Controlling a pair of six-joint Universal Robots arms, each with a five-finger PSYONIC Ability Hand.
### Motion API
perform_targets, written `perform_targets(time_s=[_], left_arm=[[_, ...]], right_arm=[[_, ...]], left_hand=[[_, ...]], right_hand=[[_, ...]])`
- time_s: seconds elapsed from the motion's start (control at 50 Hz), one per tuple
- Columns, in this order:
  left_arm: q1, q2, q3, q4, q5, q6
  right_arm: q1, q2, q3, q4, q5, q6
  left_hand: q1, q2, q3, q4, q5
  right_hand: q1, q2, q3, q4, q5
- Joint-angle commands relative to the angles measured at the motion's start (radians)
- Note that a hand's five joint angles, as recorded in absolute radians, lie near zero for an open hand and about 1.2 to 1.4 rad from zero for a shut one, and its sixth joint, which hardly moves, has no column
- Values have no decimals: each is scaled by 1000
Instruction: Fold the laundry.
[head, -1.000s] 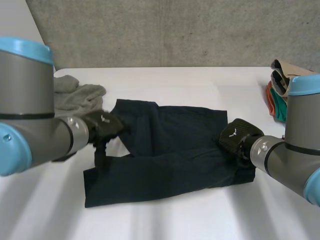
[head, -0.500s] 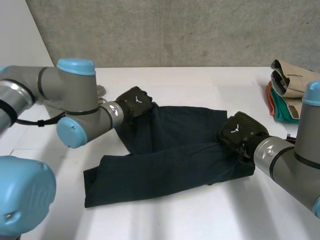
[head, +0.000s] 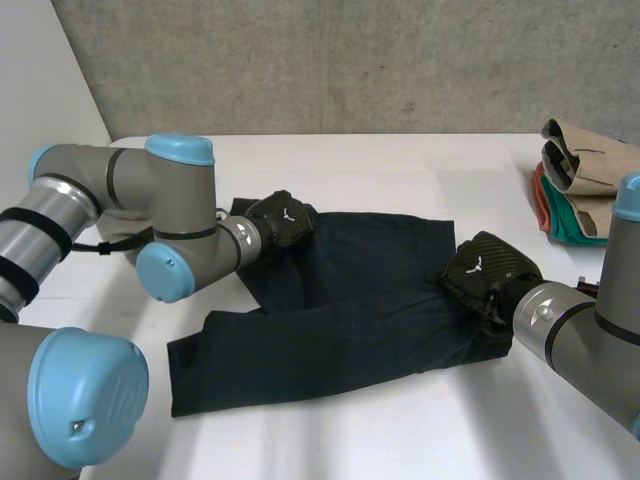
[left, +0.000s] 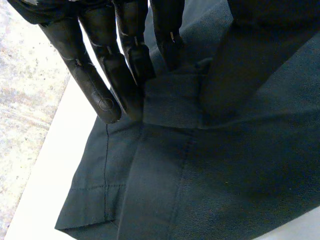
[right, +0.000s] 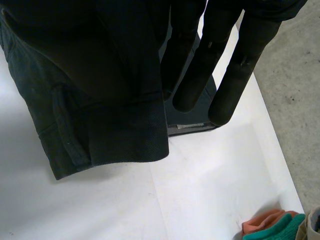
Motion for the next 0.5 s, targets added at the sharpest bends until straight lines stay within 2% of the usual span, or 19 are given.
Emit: perform_targets(time_s=[0.02,0.12,0.14,0.24,0.3,0.36,0.38,0.44,0.5], left_arm=[[-7,1,8,-9,-69,2],[-12,57,-15,-34,-231,-9],[-10,88,-47,-58,-311,-11],[0,197,-198,-182,-552,-17],[13,264,-302,-203,-598,-26],[14,298,-360,-187,-560,-40],[11,312,-383,-178,-522,-49],[2,334,-393,-163,-487,-73],[5,352,-393,-155,-497,-104]], right_arm=[[-3,-1,4,-2,-4,4],[-3,-2,11,-2,-4,0],[0,-5,17,-2,-4,0],[6,-25,34,1,-7,0],[13,-42,44,1,-10,0],[20,-53,50,-2,-15,3],[23,-56,50,-2,-20,3],[35,-58,50,-3,-26,6],[43,-58,50,-8,-26,9]], left_hand=[[265,257,267,260,278],[265,257,267,260,278],[265,257,267,260,278],[265,257,267,260,278],[265,257,267,260,278],[254,245,255,249,267],[-182,-191,-181,-187,-169],[-957,-965,-955,-962,-943],[-957,-965,-955,-962,-943]], right_hand=[[282,218,212,202,199],[282,218,212,202,199],[282,218,212,202,199],[282,218,212,202,199],[282,218,212,202,199],[282,218,212,202,199],[282,218,212,202,199],[282,218,212,202,199],[282,218,212,202,199]])
